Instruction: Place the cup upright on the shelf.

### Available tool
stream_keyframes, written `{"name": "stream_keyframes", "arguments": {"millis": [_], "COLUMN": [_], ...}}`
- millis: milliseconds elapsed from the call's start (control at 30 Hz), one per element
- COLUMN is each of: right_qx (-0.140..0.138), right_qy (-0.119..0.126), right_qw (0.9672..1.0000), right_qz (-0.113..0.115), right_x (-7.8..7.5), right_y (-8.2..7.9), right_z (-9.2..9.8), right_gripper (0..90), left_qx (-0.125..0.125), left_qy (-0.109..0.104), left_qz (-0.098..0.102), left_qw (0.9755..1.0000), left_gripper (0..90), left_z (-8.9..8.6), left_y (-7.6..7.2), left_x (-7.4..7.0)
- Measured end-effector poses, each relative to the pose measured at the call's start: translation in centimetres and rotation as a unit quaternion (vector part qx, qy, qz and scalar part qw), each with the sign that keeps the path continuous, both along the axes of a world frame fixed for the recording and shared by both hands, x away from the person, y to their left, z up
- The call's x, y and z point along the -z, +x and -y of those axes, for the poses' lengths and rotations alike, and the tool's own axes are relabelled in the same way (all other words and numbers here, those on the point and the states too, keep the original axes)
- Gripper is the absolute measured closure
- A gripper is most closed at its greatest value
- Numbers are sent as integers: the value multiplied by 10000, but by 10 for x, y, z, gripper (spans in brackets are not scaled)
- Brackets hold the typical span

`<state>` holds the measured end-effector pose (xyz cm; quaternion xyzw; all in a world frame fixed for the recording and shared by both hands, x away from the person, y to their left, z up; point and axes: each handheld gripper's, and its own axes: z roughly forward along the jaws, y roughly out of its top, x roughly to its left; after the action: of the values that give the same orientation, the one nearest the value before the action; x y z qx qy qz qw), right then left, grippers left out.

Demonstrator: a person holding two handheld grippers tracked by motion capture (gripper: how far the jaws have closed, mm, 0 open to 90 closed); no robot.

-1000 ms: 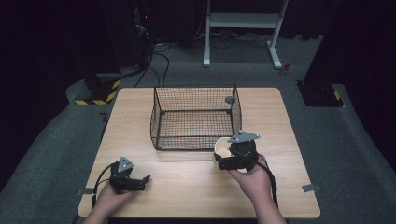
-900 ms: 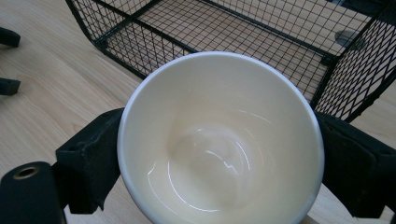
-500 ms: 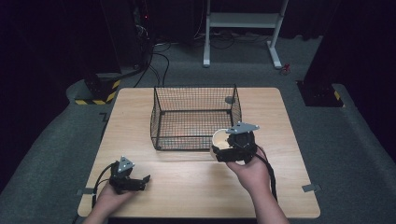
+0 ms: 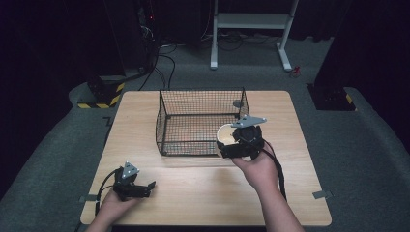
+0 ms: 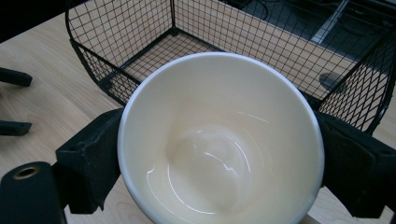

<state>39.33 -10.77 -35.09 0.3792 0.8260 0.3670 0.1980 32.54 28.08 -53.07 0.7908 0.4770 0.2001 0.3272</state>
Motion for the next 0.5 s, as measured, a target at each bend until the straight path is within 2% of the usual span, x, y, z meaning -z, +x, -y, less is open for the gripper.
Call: {"name": "stream_keyframes", "arguments": {"millis": [333, 500], "right_qx": [2, 65], "right_qy": [-56, -162], "right_qw": [10000, 9998], "right_qz": [72, -15], "right_x": [-12, -13], "right_y": [11, 22], "right_z": [-7, -14], "right_gripper": [98, 98], "left_qx": [1, -22], "left_qy": [1, -13], "left_qz": [-1, 17], "left_qw": [10000, 10000], "left_gripper": [4, 5], "left_z": [0, 0], "left_y": [0, 0], "left_x": [0, 0]}}
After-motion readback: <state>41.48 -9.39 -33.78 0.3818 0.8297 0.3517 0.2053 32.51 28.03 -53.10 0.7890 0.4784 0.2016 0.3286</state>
